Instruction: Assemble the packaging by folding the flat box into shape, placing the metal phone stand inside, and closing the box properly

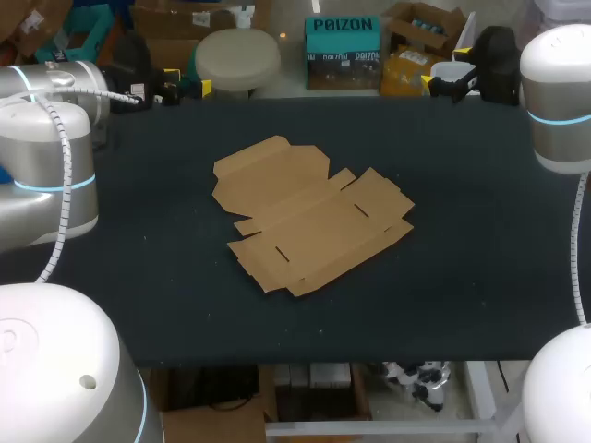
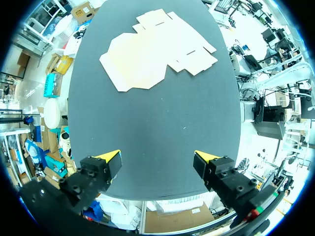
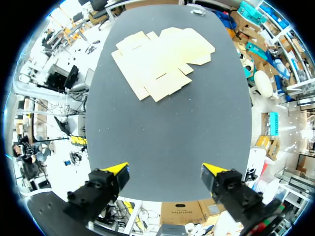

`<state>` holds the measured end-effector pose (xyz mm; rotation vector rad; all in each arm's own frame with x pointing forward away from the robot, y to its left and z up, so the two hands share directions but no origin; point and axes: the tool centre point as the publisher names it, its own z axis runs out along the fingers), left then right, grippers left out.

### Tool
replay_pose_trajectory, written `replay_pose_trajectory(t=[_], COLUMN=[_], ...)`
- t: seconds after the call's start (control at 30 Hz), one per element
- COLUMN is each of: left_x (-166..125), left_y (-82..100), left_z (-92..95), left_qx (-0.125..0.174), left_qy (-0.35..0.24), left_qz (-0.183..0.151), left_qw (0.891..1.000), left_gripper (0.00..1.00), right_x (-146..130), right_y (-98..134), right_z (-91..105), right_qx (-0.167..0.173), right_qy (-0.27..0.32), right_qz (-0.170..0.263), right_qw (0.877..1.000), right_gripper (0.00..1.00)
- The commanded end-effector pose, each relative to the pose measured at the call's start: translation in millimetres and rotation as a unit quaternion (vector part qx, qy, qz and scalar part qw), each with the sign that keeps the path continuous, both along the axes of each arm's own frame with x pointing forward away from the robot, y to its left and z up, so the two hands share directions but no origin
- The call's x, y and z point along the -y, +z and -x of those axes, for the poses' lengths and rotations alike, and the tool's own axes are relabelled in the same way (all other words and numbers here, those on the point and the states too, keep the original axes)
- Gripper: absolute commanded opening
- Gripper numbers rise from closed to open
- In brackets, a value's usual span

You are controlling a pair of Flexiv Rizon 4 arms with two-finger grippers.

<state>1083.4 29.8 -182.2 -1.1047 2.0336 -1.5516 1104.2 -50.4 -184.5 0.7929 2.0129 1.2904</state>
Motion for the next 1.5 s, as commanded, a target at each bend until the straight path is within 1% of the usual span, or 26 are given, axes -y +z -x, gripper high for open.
replay_pose_trajectory(t=[0.03,1.27,1.4,1.47,1.5], left_x=[0.0,0.0,1.6,2.6,3.4], left_y=[0.0,0.0,3.3,3.7,3.8], left_z=[0.0,0.0,5.4,7.5,8.8], left_qx=[0.000,0.000,-0.002,-0.006,-0.007], left_qy=[0.000,0.000,0.007,0.017,0.021], left_qz=[0.000,0.000,0.018,0.020,0.015], left_qw=[1.000,1.000,1.000,1.000,1.000], left_gripper=[1.00,1.00,1.00,1.00,1.00], right_x=[0.0,0.0,-1.2,-1.4,-1.2], right_y=[0.0,0.0,0.5,0.5,0.8], right_z=[0.0,0.0,3.3,4.6,5.6], right_qx=[0.000,0.000,-0.001,-0.001,-0.002], right_qy=[0.000,0.000,-0.007,-0.015,-0.016], right_qz=[0.000,0.000,0.004,0.006,0.004], right_qw=[1.000,1.000,1.000,1.000,1.000], right_gripper=[1.00,1.00,1.00,1.00,1.00])
